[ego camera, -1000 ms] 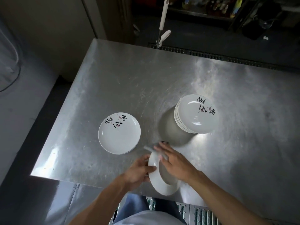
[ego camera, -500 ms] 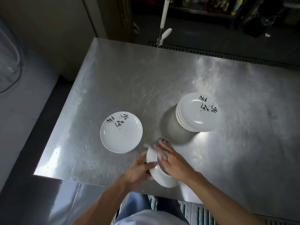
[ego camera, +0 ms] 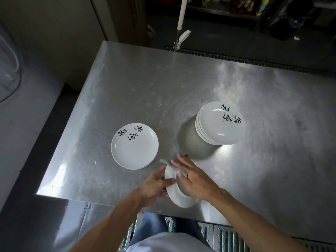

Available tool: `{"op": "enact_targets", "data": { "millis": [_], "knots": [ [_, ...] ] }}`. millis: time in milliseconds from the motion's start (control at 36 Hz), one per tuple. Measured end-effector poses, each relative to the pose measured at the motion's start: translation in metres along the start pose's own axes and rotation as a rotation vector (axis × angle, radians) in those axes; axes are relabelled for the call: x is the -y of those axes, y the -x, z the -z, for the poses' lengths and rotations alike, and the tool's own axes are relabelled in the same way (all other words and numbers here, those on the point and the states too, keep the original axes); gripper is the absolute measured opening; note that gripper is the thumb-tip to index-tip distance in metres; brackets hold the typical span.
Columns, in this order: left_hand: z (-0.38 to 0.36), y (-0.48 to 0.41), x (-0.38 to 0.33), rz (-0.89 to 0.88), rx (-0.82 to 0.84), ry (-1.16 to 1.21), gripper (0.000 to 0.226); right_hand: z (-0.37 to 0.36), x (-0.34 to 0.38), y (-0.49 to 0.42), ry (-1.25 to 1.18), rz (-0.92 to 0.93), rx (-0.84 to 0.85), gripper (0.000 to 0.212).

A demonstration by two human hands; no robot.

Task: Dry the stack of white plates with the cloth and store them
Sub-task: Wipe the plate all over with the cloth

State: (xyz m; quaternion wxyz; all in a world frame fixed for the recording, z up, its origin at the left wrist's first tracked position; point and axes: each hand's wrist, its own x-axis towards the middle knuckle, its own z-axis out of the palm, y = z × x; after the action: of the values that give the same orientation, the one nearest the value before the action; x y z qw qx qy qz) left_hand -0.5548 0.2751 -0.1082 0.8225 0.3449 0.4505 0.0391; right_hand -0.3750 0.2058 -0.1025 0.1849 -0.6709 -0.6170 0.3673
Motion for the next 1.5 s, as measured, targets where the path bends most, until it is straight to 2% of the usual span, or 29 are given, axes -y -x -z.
{"op": "enact_targets", "data": {
  "millis": [83,111,167,194,250,306,389,444,472,556,583,694,722,806,861,944,1028,1194,1250,1306,1333,1417,1500],
  "knots": [
    [-0.005,-0.002,0.004,-0.023,-0.095,0.166,0.037,0.012,-0.010,-0.005,-0.156,-0.405,-0.095,0.044],
    [-0.008,-0.002,0.004,-0.039,-0.115,0.218,0.041,0.013,-0.011,-0.004,-0.207,-0.479,-0.122,0.047],
    [-0.012,-0.002,0.004,-0.049,-0.134,0.273,0.052,0.009,-0.011,0.003,-0.295,-0.515,-0.134,0.050],
    [-0.012,-0.002,0.004,-0.042,-0.140,0.279,0.053,0.006,-0.011,0.009,-0.325,-0.508,-0.135,0.050],
    [-0.008,-0.001,0.001,-0.029,-0.156,0.249,0.039,0.001,-0.007,0.019,-0.342,-0.476,-0.125,0.048],
    [-0.004,-0.001,0.001,-0.031,-0.154,0.200,0.030,-0.005,0.000,0.025,-0.298,-0.361,-0.093,0.048],
    [-0.004,0.003,0.004,-0.014,-0.081,0.106,0.040,-0.015,0.019,0.024,-0.205,-0.102,0.019,0.046],
    [-0.005,0.004,0.006,-0.008,-0.051,0.076,0.045,-0.018,0.019,0.019,-0.082,0.022,0.034,0.046],
    [-0.005,0.004,0.006,-0.009,-0.050,0.082,0.046,-0.014,0.015,0.015,-0.038,0.018,0.005,0.046],
    [-0.002,0.006,0.004,0.006,-0.071,0.114,0.050,0.000,0.001,0.006,-0.058,-0.266,-0.102,0.047],
    [-0.002,0.006,0.004,0.012,-0.066,0.107,0.052,0.002,0.001,0.006,-0.057,-0.297,-0.100,0.047],
    [-0.003,0.007,0.004,0.013,0.028,0.042,0.052,-0.006,0.005,0.020,0.006,0.002,0.029,0.048],
    [-0.003,0.008,0.004,0.010,0.035,0.040,0.053,-0.005,0.001,0.019,-0.001,0.000,0.044,0.048],
    [-0.002,0.008,0.005,0.009,-0.015,0.110,0.062,0.007,-0.010,0.017,-0.173,-0.324,-0.004,0.049],
    [-0.001,0.006,0.005,0.003,-0.048,0.212,0.063,0.009,-0.017,0.021,-0.230,-0.401,-0.017,0.050],
    [-0.003,0.000,0.000,-0.021,-0.078,0.338,0.057,0.000,-0.022,0.038,-0.214,-0.370,-0.035,0.050],
    [-0.009,-0.006,-0.009,-0.035,-0.097,0.409,0.046,-0.013,-0.020,0.054,-0.161,-0.279,-0.048,0.059],
    [-0.022,-0.010,-0.020,-0.050,-0.072,0.346,0.052,-0.024,0.010,0.067,0.019,-0.008,-0.126,0.057],
    [-0.028,-0.008,-0.023,-0.060,-0.039,0.368,0.045,-0.021,0.018,0.060,0.029,0.039,-0.155,0.054],
    [-0.033,-0.005,-0.026,-0.068,-0.013,0.398,0.027,-0.012,0.020,0.047,0.009,0.043,-0.155,0.053],
    [-0.035,-0.004,-0.026,-0.072,-0.002,0.407,0.025,-0.007,0.019,0.039,-0.008,0.031,-0.132,0.054],
    [-0.042,-0.003,-0.025,-0.063,0.012,0.400,0.030,0.005,0.011,0.014,-0.055,-0.053,-0.034,0.052],
    [-0.048,-0.002,-0.020,-0.024,0.000,0.362,0.035,0.017,0.001,-0.003,-0.022,-0.172,-0.007,0.049]
  ]
}}
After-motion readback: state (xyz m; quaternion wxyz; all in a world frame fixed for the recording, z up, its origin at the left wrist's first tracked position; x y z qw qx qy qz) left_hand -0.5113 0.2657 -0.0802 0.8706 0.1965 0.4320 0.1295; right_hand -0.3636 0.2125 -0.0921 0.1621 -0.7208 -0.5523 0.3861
